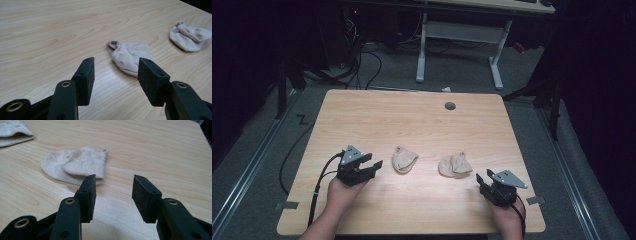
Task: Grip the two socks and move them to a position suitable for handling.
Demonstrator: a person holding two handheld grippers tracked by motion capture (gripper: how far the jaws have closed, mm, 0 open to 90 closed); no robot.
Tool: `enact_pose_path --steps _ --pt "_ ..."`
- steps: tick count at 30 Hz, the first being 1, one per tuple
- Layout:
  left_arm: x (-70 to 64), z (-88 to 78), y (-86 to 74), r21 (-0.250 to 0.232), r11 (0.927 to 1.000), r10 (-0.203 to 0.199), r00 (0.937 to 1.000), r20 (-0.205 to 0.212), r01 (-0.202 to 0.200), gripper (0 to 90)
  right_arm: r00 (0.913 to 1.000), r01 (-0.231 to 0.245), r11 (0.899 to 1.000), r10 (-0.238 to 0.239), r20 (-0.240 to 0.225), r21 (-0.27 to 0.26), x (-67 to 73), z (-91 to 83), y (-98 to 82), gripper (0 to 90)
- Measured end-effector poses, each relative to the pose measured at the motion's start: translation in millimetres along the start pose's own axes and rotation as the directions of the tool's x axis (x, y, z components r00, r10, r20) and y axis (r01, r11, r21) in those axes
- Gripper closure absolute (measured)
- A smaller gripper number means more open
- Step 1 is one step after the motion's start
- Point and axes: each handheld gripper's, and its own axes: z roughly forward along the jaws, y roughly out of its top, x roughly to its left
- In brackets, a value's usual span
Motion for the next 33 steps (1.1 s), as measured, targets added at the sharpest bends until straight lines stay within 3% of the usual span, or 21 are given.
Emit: enact_pose_path --steps 7,11,16,20,23,24,25,26,29,33 --pt "-7.5 0.7 -0.1 0.008 0.9993 0.036 0.9993 0.01 -0.036 47.2 0.9998 0.003 1.0 -0.004 -0.02 -0.014 -0.4 -1.4 1.7 50.9" --pt "-7.1 -0.8 1.6 -0.014 0.9997 0.018 0.9996 0.021 -0.018 47.1 0.9987 0.029 1.0 -0.029 -0.041 0.0 9.8 1.4 2.3 49.9" --pt "-9.4 -3.2 -3.7 0.01 0.9985 0.055 0.9985 0.01 -0.055 46.0 0.9954 0.052 0.999 -0.052 -0.081 0.006 24.6 4.7 9.1 48.4" --pt "-10.5 -12.5 -9.5 0.021 0.9967 0.078 0.9969 -0.004 -0.078 45.7 0.9928 0.049 0.999 -0.048 -0.11 0.012 33.7 17.8 18.3 49.1" --pt "-11.3 -17.7 -11.0 0.017 0.9965 0.082 0.9966 -0.012 -0.081 45.7 0.9905 0.052 0.999 -0.049 -0.129 0.016 37.5 29.3 28.6 64.5" --pt "-11.6 -19.0 -11.4 0.017 0.9967 0.079 0.9968 -0.011 -0.079 45.4 0.9917 0.054 0.998 -0.053 -0.117 0.011 38.4 36.7 36.9 77.8" --pt "-12.0 -20.1 -11.8 0.023 0.9965 0.081 0.9967 -0.012 -0.08 45.4 0.9917 0.054 0.998 -0.053 -0.117 0.011 38.4 36.7 36.9 77.8" --pt "-12.6 -21.0 -12.2 0.035 0.996 0.082 0.9965 -0.015 -0.082 45.0 0.9933 0.056 0.998 -0.052 -0.103 0.034 37.9 45.2 43.7 84.9" --pt "-14.0 -20.1 -13.6 0.047 0.9973 0.056 0.9984 0.001 -0.056 43.8 0.995 0.067 0.996 -0.062 -0.078 0.062 35.1 54.6 46.9 87.9" --pt "-18.8 -13.6 -16.1 0.073 0.9958 0.054 0.9984 0.015 -0.055 40.6 0.9963 0.066 0.989 -0.059 -0.062 0.13 26.4 71.5 45.0 89.0"
